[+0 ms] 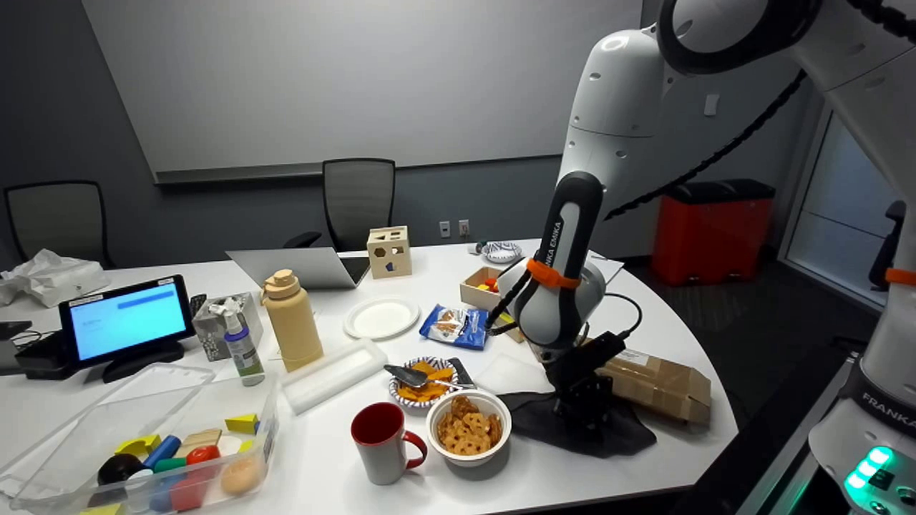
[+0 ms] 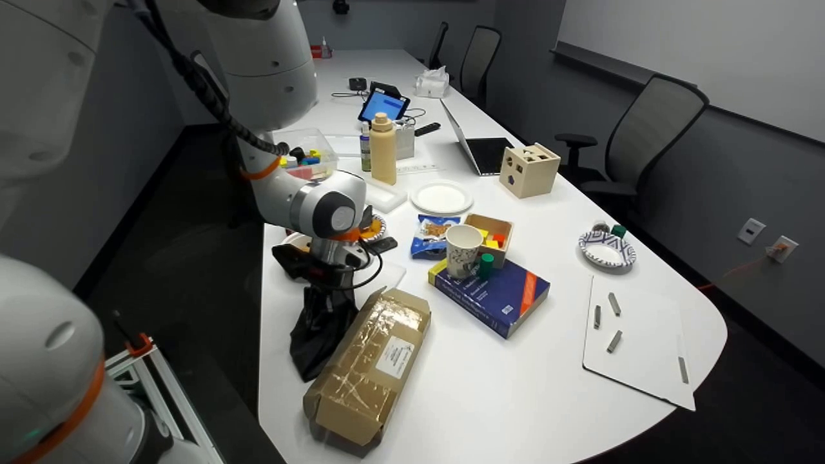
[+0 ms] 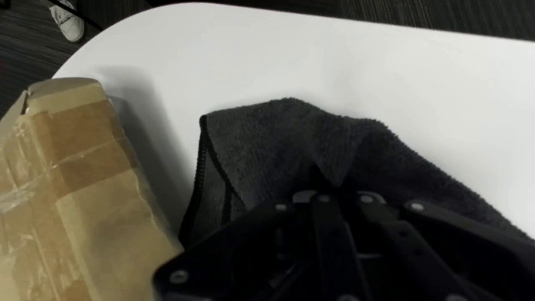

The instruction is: Use the grey cloth to wipe the table

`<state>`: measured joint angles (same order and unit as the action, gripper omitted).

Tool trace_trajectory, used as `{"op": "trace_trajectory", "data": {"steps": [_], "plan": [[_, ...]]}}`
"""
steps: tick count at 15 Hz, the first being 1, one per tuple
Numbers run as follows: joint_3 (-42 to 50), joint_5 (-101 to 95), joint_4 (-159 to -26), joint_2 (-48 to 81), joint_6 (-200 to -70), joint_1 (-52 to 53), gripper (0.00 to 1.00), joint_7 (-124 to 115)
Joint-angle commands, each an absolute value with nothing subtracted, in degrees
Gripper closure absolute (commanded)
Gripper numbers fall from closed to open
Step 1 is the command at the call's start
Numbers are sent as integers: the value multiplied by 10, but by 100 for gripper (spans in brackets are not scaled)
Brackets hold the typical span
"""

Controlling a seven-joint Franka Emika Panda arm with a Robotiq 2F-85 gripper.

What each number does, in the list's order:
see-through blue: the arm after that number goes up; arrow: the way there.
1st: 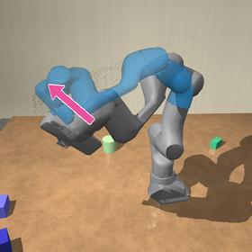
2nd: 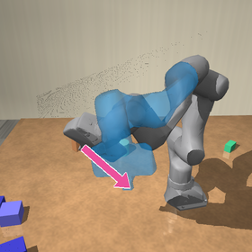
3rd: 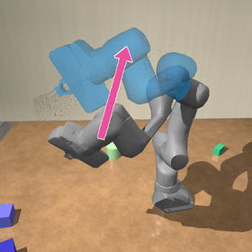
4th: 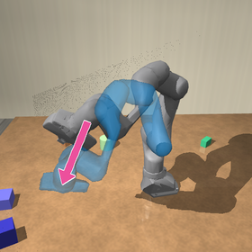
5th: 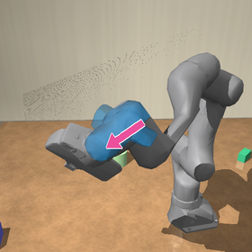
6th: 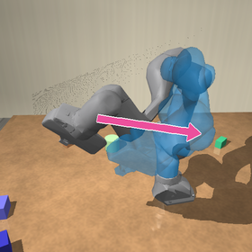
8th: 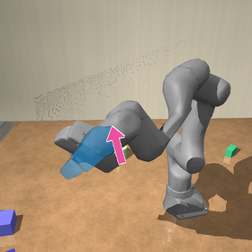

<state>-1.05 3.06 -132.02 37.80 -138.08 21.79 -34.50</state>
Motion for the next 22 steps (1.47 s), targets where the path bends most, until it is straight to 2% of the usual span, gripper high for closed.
{"op": "trace_trajectory", "data": {"steps": [1, 12, 18, 22], "plan": [[24, 10, -1326, 369, -1401, 245, 99, -421], [-6, 40, -1294, 401, -1509, 214, 99, -428], [-108, 107, -1250, 438, -1466, 154, 99, -295], [-98, 148, -1231, 447, -1381, 156, 99, -305]]}}
